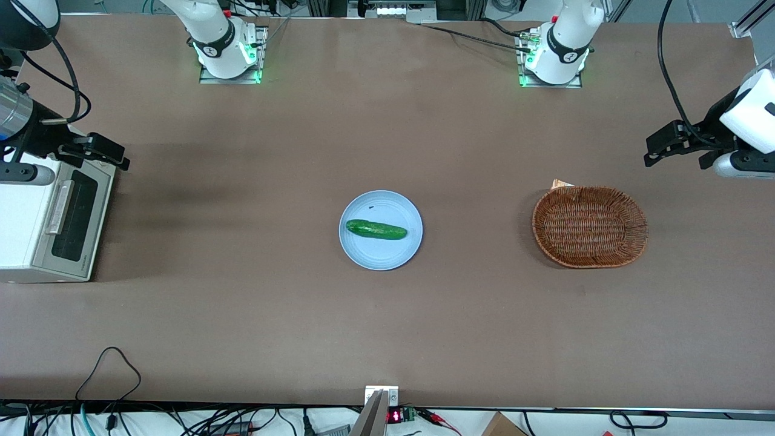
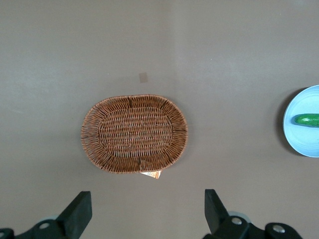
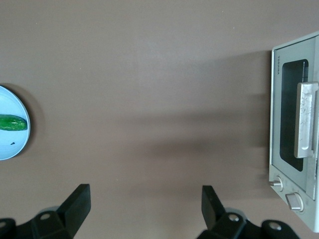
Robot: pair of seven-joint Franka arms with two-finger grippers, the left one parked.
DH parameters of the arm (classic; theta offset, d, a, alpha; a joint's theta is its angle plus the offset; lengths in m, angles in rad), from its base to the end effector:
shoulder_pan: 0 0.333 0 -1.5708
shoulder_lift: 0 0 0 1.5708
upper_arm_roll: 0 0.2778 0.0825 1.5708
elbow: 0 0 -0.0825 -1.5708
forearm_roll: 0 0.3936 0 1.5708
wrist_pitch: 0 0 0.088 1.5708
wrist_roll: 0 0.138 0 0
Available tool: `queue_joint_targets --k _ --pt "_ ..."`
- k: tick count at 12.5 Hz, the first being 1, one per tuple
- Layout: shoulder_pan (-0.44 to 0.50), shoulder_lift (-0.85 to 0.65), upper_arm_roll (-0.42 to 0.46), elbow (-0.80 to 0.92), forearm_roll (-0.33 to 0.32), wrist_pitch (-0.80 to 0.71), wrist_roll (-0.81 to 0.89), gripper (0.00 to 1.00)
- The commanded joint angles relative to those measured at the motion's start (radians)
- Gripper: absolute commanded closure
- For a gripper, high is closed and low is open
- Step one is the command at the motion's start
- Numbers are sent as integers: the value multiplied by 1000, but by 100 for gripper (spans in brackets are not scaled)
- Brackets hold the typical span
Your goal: Open oven door with right arm only
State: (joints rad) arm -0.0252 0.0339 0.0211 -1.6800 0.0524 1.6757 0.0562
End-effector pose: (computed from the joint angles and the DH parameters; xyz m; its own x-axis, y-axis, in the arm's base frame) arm 0.5759 0.0042 0.4923 0.9970 -0.0656 -0.0412 -0.0677 -0.9964 -0.0503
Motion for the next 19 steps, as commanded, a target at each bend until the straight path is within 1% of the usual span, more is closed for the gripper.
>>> queue_joint_targets --k 1,3,4,7,8,9,12,17,18,19 --pt "-9 4 5 19 17 -19 -15 1" --pt "-9 6 5 19 17 -14 -15 3" --pt "-9 11 5 20 11 -5 -16 18" --pt "-9 9 3 20 10 -11 -16 85" --pt "-9 9 3 20 3 -14 -18 96" --pt "-9 9 7 20 0 -14 -18 99" --pt "-9 9 5 20 0 -19 -90 100" --pt "-9 9 5 20 -3 -19 -90 100" --pt "-9 9 5 20 -9 -17 -88 100" --pt "-9 9 5 20 -35 -19 -88 100"
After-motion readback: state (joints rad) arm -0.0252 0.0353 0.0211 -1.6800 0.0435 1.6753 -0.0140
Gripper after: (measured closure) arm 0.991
